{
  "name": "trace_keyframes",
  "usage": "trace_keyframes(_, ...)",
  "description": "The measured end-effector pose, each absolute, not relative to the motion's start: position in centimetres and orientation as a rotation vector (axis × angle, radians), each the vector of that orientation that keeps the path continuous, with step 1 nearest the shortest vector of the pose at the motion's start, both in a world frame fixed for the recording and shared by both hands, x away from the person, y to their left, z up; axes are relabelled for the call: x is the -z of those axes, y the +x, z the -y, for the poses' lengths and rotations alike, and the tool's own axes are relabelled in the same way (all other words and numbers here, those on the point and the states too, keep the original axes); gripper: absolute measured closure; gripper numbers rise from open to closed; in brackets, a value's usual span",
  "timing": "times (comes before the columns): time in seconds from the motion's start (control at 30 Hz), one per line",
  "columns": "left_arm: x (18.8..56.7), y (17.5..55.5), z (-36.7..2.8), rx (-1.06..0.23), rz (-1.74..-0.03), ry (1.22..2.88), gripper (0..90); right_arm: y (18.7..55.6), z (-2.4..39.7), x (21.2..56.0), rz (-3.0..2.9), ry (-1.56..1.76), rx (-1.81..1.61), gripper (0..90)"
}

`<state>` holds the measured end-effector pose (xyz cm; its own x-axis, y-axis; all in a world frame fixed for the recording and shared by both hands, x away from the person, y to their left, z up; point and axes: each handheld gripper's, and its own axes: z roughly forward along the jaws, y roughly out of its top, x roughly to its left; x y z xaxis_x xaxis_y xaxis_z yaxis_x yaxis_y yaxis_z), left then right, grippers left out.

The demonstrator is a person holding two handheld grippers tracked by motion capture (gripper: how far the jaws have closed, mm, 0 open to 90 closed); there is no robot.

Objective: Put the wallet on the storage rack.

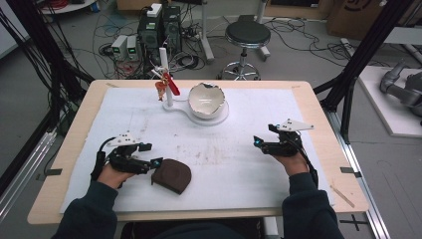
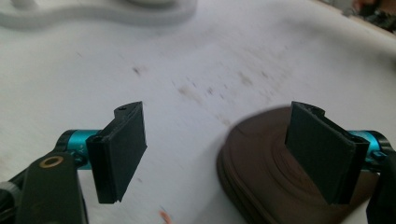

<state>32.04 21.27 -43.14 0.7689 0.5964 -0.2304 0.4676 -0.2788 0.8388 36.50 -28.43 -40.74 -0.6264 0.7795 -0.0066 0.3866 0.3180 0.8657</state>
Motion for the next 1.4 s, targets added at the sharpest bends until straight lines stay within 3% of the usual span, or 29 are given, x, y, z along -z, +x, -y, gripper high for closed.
trace_keyframes(0.43,45.1,32.7,-18.5,0.022,-0.824,2.004,19.9,36.7,27.7,41.1,-2.204,1.017,-1.232,22.0)
trace_keyframes(0.8,44.8,34.2,-16.6,-0.155,-0.917,1.959,21.4,37.1,26.8,41.3,-2.23,1.002,-1.224,22.0)
trace_keyframes(1.0,45.2,34.9,-16.8,-0.061,-0.943,1.929,22.4,37.2,26.7,41.4,-2.239,1.001,-1.224,22.0)
trace_keyframes(1.03,45.2,34.9,-16.8,-0.061,-0.943,1.929,23.7,37.2,26.7,41.4,-2.239,1.001,-1.224,22.0)
trace_keyframes(1.1,45.1,34.8,-16.9,-0.028,-0.899,1.935,35.7,37.2,26.5,41.5,-2.248,1.003,-1.23,22.0)
trace_keyframes(1.33,44.7,34.3,-16.6,-0.099,-0.857,1.947,40.0,37.1,25.1,41.7,-2.312,0.971,-1.267,25.2)
trace_keyframes(1.4,44.5,34.1,-16.6,-0.148,-0.81,1.948,46.4,37.0,23.9,41.9,-2.356,0.931,-1.29,25.2)
